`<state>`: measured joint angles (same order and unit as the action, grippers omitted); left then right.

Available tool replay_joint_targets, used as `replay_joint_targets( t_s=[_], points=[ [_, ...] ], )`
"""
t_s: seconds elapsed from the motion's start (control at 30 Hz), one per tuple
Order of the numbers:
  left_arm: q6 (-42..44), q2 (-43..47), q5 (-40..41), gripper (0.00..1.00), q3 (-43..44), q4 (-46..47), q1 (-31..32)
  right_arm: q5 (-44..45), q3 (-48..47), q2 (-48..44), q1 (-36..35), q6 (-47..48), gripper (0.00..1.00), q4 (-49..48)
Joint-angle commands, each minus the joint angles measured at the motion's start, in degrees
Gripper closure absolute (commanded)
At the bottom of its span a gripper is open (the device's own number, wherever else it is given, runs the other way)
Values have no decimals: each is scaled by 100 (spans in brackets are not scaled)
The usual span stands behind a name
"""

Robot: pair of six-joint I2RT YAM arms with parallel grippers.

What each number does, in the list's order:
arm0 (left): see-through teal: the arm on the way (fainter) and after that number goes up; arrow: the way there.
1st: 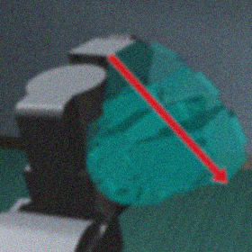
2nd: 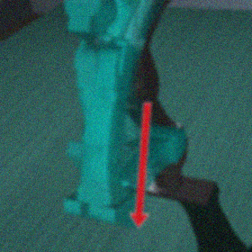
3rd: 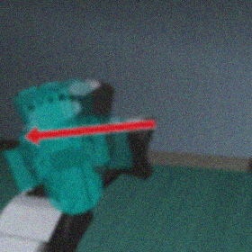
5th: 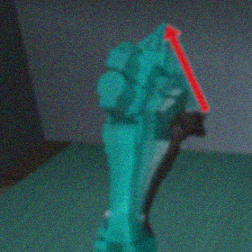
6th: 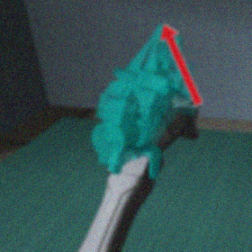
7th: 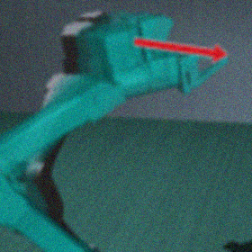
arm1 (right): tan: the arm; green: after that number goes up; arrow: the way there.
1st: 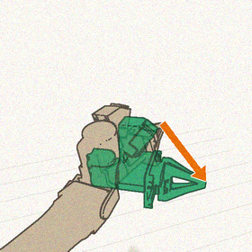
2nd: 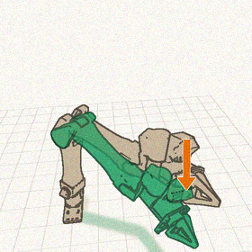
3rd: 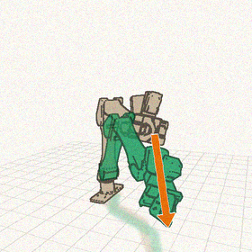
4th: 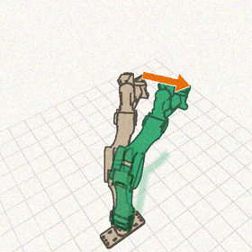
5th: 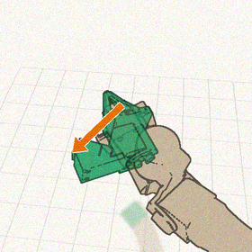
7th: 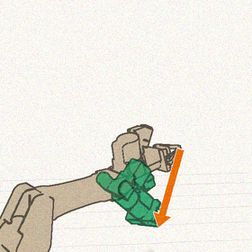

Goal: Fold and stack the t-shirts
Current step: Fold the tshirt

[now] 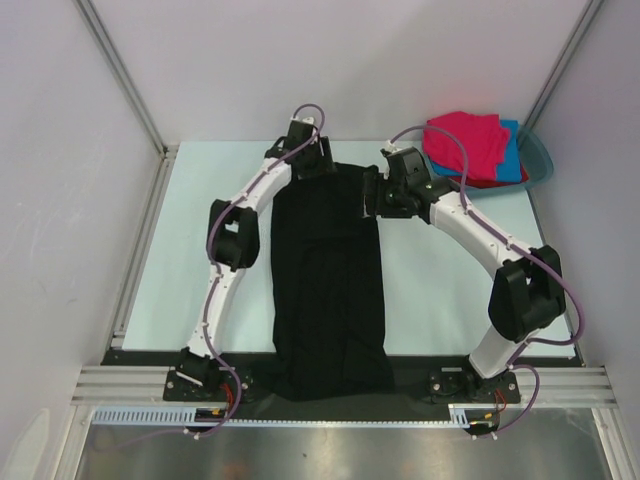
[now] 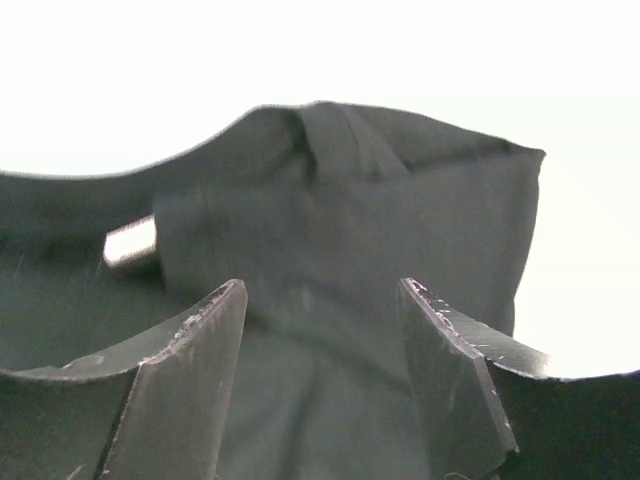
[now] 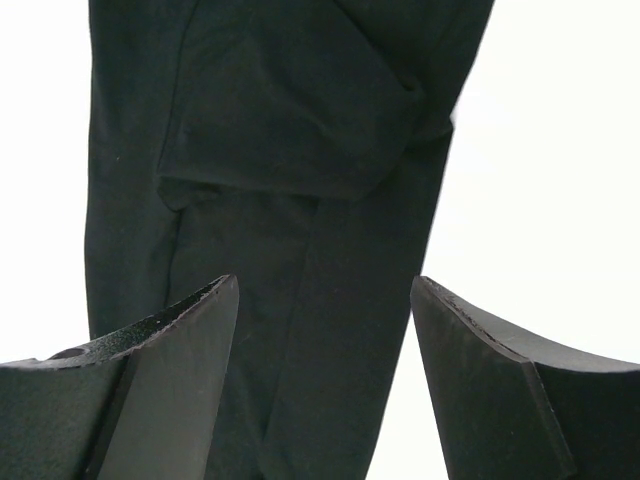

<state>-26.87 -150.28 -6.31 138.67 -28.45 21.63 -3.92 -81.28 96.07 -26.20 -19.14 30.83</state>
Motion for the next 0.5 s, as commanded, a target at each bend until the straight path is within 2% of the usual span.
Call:
replay_joint_targets(
  t_s=[0.0, 0.13, 0.27, 0.47],
  points=[
    [182, 1535, -73, 32, -612, 164, 105, 49, 68, -396, -122, -81, 25, -16],
    [200, 2352, -125, 34, -1262, -309, 193, 85, 296, -537, -184, -117, 24, -68],
    [103, 3134, -214, 34, -2394, -450, 280, 137, 463, -651, -211, -126, 24, -33],
    [86, 3593, 199, 35, -3993, -443, 535, 260, 516, -897, -184, -73, 24, 2]
  ],
)
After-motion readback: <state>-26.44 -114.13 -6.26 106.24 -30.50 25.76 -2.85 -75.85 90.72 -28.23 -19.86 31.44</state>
